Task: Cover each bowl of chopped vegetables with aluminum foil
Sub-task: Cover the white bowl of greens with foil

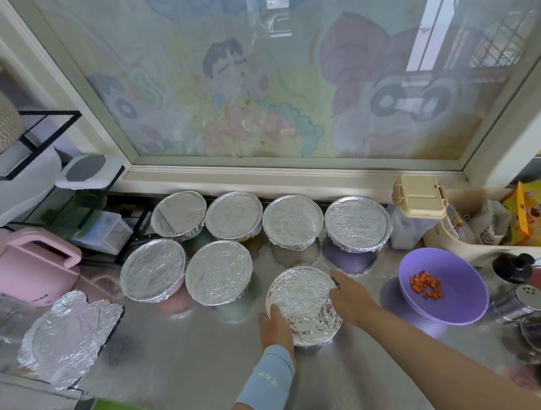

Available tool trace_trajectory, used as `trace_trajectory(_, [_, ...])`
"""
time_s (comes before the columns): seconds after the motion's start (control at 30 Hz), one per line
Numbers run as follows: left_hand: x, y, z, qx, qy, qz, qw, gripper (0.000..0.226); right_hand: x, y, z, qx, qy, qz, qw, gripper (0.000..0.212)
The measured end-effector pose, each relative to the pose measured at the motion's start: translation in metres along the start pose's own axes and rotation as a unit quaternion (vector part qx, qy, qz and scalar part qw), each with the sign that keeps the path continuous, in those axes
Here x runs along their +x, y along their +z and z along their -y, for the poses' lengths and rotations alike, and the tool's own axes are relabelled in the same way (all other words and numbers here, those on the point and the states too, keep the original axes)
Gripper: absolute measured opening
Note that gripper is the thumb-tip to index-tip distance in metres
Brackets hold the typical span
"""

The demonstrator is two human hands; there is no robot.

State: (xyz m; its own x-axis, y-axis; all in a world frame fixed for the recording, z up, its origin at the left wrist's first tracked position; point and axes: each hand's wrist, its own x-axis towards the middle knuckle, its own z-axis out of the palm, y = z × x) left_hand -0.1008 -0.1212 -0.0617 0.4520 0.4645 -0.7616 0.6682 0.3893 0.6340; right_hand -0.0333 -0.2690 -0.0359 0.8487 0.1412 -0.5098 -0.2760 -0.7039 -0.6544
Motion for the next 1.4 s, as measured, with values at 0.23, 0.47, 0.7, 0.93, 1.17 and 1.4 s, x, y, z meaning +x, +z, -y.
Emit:
trace_trajectory(0.23, [-0.003, 0.003, -0.040, -0.080, -0.019, 0.060, 0.995, 0.038, -0.005, 0.006, -0.014, -0.025, 0.063, -0.083, 0.994, 0.015])
trace_trajectory(0.47, [0.035, -0.009, -0.030, 0.101, -0.004, -0.035, 0.994, 0.030, 0.007, 0.005, -0.011, 0.071, 0.067, -0.077, 0.992, 0.040])
trace_trajectory(0.7, [0.020, -0.018, -0.058, 0.248, 0.140, -0.006, 0.958, 0.035, 0.015, 0.013, 0.005, 0.100, 0.071, -0.052, 0.991, 0.025])
trace_trajectory(0.93, [0.022, -0.020, -0.075, 0.287, 0.152, 0.009, 0.946, 0.039, 0.020, 0.013, 0.009, 0.094, 0.034, -0.012, 0.995, 0.027])
trace_trajectory(1.17, [-0.006, -0.007, -0.086, 0.291, 0.164, -0.079, 0.939, 0.042, 0.018, -0.014, 0.006, 0.012, 0.010, -0.004, 1.000, 0.054])
trace_trajectory(1.4, [-0.049, 0.068, -0.095, 0.242, 0.248, 0.076, 0.935, 0.032, 0.009, -0.069, -0.020, -0.208, -0.013, -0.143, 0.968, 0.035])
